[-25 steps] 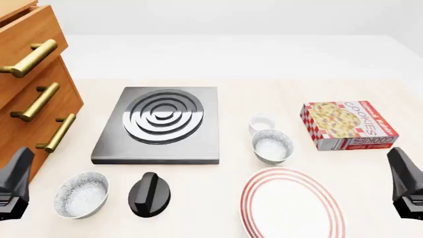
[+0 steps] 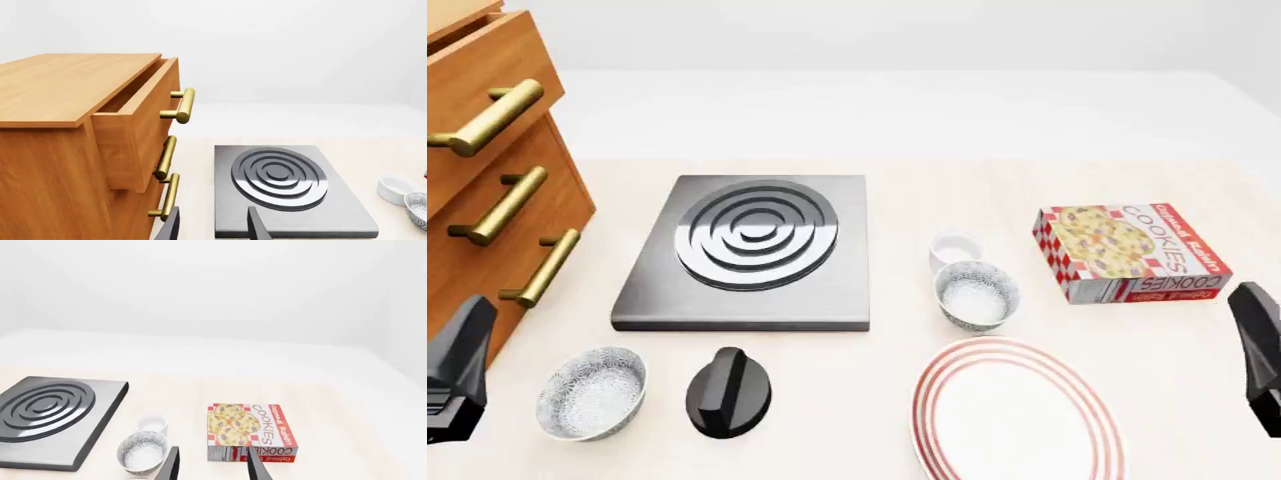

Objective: Pick the akita bowl between the plate and the ramekin and place it on the plate.

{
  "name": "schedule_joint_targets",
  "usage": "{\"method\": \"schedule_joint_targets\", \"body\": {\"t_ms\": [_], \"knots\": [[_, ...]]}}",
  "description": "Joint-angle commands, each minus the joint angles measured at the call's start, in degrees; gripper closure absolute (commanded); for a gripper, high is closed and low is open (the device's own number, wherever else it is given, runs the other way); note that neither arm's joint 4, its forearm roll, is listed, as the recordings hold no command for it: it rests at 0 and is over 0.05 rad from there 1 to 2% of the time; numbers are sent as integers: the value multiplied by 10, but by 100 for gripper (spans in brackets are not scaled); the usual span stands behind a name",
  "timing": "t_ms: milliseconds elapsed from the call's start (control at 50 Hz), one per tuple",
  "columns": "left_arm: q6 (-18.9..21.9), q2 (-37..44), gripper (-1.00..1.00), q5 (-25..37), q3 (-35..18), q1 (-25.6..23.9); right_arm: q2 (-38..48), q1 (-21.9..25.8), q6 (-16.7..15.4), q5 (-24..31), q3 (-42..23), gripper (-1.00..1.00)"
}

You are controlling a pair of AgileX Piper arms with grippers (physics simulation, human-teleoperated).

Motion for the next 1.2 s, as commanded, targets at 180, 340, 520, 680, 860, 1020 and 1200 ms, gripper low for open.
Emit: {"method": "schedule_joint_targets", "body": {"t_ms": [180, 340, 520, 680, 860, 1020, 1200], "knots": [[0, 0, -100, 0, 0, 0, 98, 6, -29, 112, -173, -100], [0, 0, -100, 0, 0, 0, 183, 12, -34, 122, -242, -100], [0, 0, -100, 0, 0, 0, 239, 31, -52, 178, -338, -100], [0, 0, -100, 0, 0, 0, 296, 31, -72, 236, -443, -100], [0, 0, -100, 0, 0, 0, 371, 43, -90, 290, -556, -100], [0, 0, -100, 0, 0, 0, 449, 57, -60, 336, -637, -100], [0, 0, -100, 0, 0, 0, 498, 65, -72, 377, -701, -100]]}}
